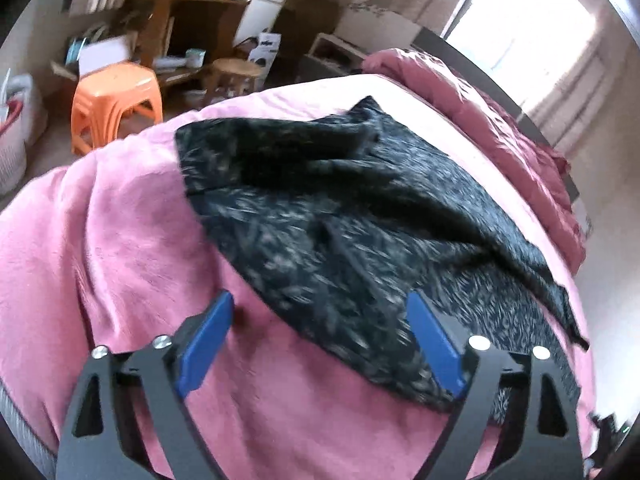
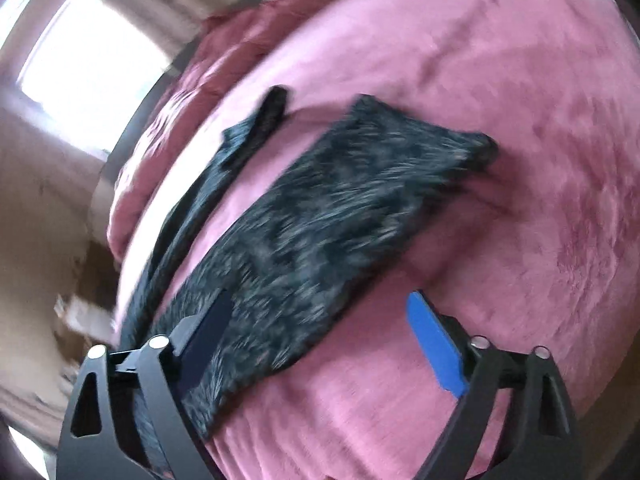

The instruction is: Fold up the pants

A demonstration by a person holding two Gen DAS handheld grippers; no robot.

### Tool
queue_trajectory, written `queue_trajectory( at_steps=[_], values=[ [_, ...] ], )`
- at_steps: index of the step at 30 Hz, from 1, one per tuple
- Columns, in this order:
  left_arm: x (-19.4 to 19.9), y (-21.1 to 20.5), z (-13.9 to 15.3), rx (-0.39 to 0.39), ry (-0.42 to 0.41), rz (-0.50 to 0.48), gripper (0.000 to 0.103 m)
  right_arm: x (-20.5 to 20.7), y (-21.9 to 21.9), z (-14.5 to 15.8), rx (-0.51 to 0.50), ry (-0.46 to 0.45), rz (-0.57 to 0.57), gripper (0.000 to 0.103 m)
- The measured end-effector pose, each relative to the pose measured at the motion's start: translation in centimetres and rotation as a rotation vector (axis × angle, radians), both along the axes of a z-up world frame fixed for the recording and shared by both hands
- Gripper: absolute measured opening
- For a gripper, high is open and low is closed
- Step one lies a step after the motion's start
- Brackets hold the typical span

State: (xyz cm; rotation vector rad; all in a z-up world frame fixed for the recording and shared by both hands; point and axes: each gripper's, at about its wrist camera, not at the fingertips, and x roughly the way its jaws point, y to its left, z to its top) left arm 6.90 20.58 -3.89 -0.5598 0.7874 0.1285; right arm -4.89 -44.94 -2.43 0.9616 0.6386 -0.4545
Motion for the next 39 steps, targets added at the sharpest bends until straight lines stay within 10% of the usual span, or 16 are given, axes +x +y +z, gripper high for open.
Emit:
queue_trajectory(
  at_steps=[5, 8, 13, 15, 25, 33, 35, 37, 39],
  values=[
    [1.5, 1.8, -1.1, -0.043, -0.016, 0.02, 0.073, -0.6, -3.1, -1.7, 0.099, -0.063, -0.089, 0.065],
    [2.9, 2.8, -1.4, -0.053, -0.039, 0.019, 0.071, 0.0, -4.1, -2.2, 0.115, -0.075, -0.087, 0.038],
    [3.8, 4.9, -1.9, -0.051, 0.01, 0.074, 0.023, 1.0, -5.0, -2.0, 0.049, -0.05, -0.045, 0.006],
    [3.8, 5.6, -1.8, -0.075, 0.016, 0.072, 0.007, 0.9, -5.3, -1.1, 0.015, -0.064, -0.049, 0.005],
    [-0.6, 4.8, 1.9, -0.141, -0.018, -0.042, 0.005, -2.3, -6.8, 4.9, -0.181, -0.092, -0.071, 0.004],
    [-1.4, 1.7, -1.1, 0.005, 0.097, -0.096, 0.009, -2.8, -9.3, 0.6, -0.1, 0.146, -0.111, 0.005],
    [-1.7, 1.8, -0.3, 0.032, 0.078, -0.091, 0.02, -2.8, -9.3, 0.0, -0.097, 0.189, -0.125, 0.012],
    [-2.3, 2.0, 0.9, 0.069, 0.051, -0.064, 0.042, -3.3, -9.2, 0.6, -0.113, 0.185, -0.167, 0.05],
    [-3.2, 2.4, 2.4, 0.109, -0.005, -0.026, 0.05, -4.6, -8.5, 2.5, -0.182, 0.149, -0.27, 0.063]
  ],
)
